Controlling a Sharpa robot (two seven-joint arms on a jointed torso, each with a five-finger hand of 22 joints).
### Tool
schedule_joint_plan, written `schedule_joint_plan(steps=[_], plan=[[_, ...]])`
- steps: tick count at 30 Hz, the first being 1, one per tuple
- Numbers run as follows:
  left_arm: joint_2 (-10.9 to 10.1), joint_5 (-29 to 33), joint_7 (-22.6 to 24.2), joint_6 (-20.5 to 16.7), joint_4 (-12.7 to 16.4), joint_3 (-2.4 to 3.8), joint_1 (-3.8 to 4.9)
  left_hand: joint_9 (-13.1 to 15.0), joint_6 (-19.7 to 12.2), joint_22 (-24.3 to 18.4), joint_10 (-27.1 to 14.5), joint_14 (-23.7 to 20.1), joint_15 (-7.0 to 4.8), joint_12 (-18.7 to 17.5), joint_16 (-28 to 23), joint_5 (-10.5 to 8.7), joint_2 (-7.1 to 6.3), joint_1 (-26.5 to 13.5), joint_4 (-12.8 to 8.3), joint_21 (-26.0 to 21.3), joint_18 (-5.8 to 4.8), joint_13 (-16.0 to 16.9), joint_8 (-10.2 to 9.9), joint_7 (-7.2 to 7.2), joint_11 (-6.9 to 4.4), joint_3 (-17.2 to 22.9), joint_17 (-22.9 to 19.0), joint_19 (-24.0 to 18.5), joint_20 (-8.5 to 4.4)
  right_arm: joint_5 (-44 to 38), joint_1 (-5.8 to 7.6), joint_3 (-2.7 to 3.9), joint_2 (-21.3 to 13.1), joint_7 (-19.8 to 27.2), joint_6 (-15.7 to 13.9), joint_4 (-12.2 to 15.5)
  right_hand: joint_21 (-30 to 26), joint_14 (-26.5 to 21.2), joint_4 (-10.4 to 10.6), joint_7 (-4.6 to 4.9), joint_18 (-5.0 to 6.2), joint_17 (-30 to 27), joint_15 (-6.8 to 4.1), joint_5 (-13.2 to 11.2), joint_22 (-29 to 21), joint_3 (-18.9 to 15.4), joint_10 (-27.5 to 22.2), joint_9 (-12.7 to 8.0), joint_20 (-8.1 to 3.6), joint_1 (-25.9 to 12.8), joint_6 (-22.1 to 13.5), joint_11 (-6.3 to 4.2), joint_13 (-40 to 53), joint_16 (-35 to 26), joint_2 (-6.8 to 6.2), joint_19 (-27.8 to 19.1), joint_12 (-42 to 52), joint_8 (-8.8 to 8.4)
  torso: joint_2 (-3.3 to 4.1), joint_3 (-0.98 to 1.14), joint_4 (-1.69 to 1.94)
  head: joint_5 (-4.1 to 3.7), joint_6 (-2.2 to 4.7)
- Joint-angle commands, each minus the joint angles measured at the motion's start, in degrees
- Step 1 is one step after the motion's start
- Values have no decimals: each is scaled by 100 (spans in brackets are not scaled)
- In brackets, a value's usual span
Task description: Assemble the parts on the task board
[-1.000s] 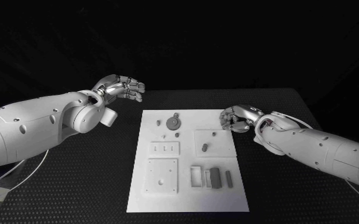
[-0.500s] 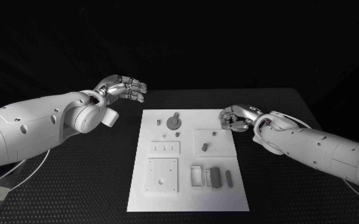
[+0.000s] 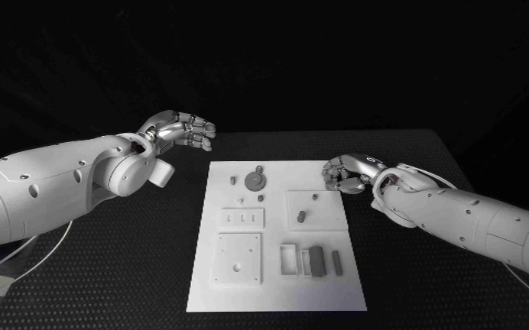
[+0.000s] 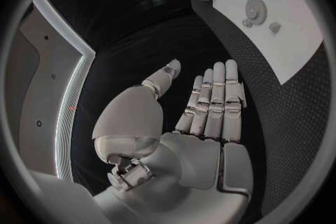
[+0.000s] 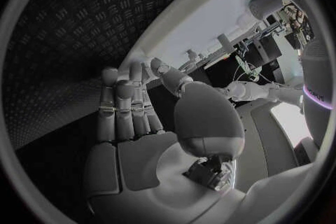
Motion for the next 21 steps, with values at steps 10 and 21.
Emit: schedule_joint_plan(steps=[10, 21], plan=[[2, -15, 25, 71, 20, 3, 2, -7, -42, 8, 1, 30, 4, -36, -35, -15, -23, -12, 22, -27, 112, 10, -24, 112, 9, 2, 10, 34, -18, -108, -38, -15, 7, -155, -90, -2, 48, 98, -21, 9, 69, -8, -134, 10, 95, -18, 240, 130, -60, -39, 398, -87, 37, 57, 127, 134, 147, 156, 0, 0, -2, 0, -18], [-9, -15, 22, 72, 32, 3, 2, -6, -43, 10, 1, 31, 4, -38, -39, -15, -26, -7, 20, -29, 113, 10, -25, 112, 9, 4, 14, 35, -18, -131, -39, -15, 12, -163, -149, 4, 72, 169, -38, -49, 69, -10, -191, 9, 100, -12, 362, 211, -92, -37, 508, -146, 110, 67, 195, 197, 250, 223, 0, 4, -4, 4, -29]])
